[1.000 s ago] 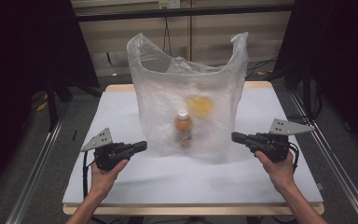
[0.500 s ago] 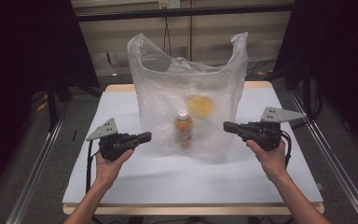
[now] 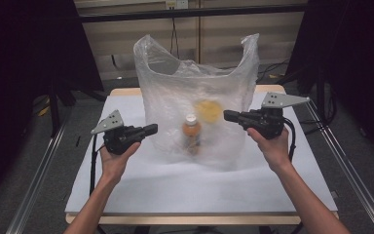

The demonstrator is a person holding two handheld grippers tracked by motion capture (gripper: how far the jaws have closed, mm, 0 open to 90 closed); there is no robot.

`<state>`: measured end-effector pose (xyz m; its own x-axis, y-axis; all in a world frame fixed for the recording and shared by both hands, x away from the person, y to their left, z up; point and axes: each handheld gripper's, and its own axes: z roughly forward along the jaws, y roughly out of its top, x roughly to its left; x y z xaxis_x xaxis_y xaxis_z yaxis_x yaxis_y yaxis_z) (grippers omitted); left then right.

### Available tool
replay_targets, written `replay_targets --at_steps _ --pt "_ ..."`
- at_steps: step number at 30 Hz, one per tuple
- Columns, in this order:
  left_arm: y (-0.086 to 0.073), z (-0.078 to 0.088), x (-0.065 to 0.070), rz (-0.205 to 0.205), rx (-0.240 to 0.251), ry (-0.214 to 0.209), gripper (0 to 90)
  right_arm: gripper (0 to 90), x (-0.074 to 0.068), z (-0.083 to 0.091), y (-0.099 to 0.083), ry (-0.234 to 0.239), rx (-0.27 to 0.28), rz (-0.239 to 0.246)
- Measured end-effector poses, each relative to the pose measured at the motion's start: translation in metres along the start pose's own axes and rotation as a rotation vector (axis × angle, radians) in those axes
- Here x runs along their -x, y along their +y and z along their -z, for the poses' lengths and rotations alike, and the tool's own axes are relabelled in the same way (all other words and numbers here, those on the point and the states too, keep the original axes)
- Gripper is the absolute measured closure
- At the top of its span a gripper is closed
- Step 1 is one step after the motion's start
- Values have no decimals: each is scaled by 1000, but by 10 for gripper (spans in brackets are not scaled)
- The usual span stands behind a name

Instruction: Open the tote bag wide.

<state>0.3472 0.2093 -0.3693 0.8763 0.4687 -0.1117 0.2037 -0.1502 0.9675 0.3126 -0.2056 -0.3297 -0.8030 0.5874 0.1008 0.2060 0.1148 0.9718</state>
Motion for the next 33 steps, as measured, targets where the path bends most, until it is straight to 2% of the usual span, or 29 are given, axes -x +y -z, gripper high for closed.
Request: replay_targets --at_steps 1,2,7,9,17,21,26,31,32,33 --pt "4 2 -6 14 -2 11 900 900 2 -2 4 -2 6 -1" --pt "4 2 -6 14 -2 11 900 900 2 -2 4 -2 6 -1" --pt "16 -6 -8 -8 -10 -38 900 900 11 -9 12 -2 17 -19" --pt "23 -11 -9 -11 -8 -43 900 900 13 -13 14 -8 13 -23" --pt "42 -21 -18 -8 13 -33 900 900 17 -24 30 -13 18 -18" --pt "57 -30 -26 6 62 -36 900 900 21 -29 50 -25 37 -14" --pt "71 -38 -29 5 76 -39 900 900 25 -30 65 -42 40 -8" --pt "94 -49 -33 -10 89 -55 900 900 30 -32 84 -71 45 1" --pt "94 -49 -33 -10 89 -55 900 900 31 -33 87 -73 43 -1" --pt "100 -54 -34 -12 87 -48 900 900 32 -33 89 -81 40 2"
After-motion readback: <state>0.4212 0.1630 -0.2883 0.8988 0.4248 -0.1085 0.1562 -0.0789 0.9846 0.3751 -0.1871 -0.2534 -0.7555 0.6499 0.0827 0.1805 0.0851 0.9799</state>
